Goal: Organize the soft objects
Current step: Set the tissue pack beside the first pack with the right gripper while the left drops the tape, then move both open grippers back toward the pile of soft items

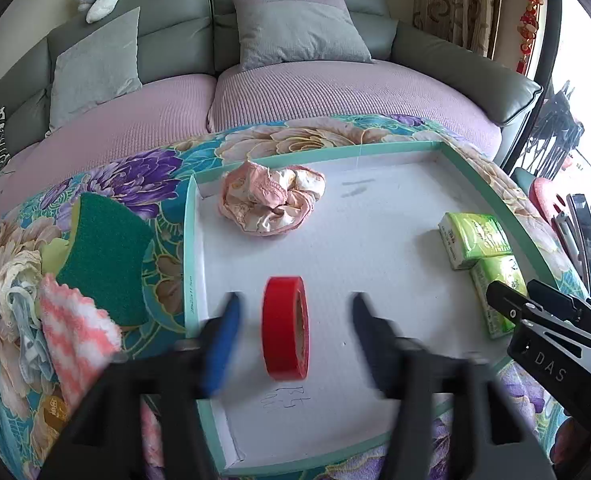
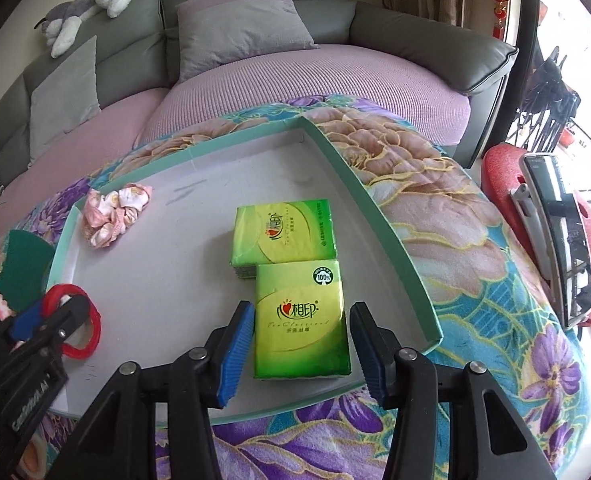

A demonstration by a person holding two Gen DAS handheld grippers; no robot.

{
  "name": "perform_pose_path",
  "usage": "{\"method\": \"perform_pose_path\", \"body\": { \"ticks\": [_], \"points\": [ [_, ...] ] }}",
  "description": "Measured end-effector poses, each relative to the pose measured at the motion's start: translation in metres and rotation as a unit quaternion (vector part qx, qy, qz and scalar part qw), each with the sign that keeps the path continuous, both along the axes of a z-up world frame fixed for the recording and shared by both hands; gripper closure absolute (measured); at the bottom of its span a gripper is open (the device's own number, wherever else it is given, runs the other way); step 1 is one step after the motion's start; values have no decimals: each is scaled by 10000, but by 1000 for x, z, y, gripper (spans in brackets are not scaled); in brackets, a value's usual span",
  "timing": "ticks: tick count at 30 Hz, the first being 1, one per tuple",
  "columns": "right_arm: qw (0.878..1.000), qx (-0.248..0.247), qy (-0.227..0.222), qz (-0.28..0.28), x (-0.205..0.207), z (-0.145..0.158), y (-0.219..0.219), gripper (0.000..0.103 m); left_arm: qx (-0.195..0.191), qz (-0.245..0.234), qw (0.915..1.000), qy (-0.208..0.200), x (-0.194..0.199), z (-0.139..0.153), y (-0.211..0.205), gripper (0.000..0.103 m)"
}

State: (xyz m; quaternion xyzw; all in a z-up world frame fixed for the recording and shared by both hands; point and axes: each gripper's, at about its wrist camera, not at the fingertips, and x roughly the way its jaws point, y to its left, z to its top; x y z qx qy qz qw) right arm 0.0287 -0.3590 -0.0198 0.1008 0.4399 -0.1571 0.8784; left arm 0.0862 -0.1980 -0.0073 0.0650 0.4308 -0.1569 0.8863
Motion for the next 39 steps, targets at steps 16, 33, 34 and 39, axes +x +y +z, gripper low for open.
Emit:
{"method": "perform_pose_path", "body": {
  "ticks": [16, 33, 34, 39],
  "points": [
    [9999, 107, -47, -92, -3, 13, 1, 0, 125, 730, 9964, -410, -1, 30, 44, 11],
    [9991, -109, -106, 398, 5, 26, 37, 0, -83, 1471, 9875, -553, -2, 47, 101, 11],
    [9988, -80, -143, 472, 6, 28, 42, 0, -87, 1546, 9863, -565, -2, 47, 107, 11],
    [9960, 39, -291, 841, 13, 35, 70, 0, -111, 2017, 9776, -595, -3, 51, 144, 11]
  ]
}}
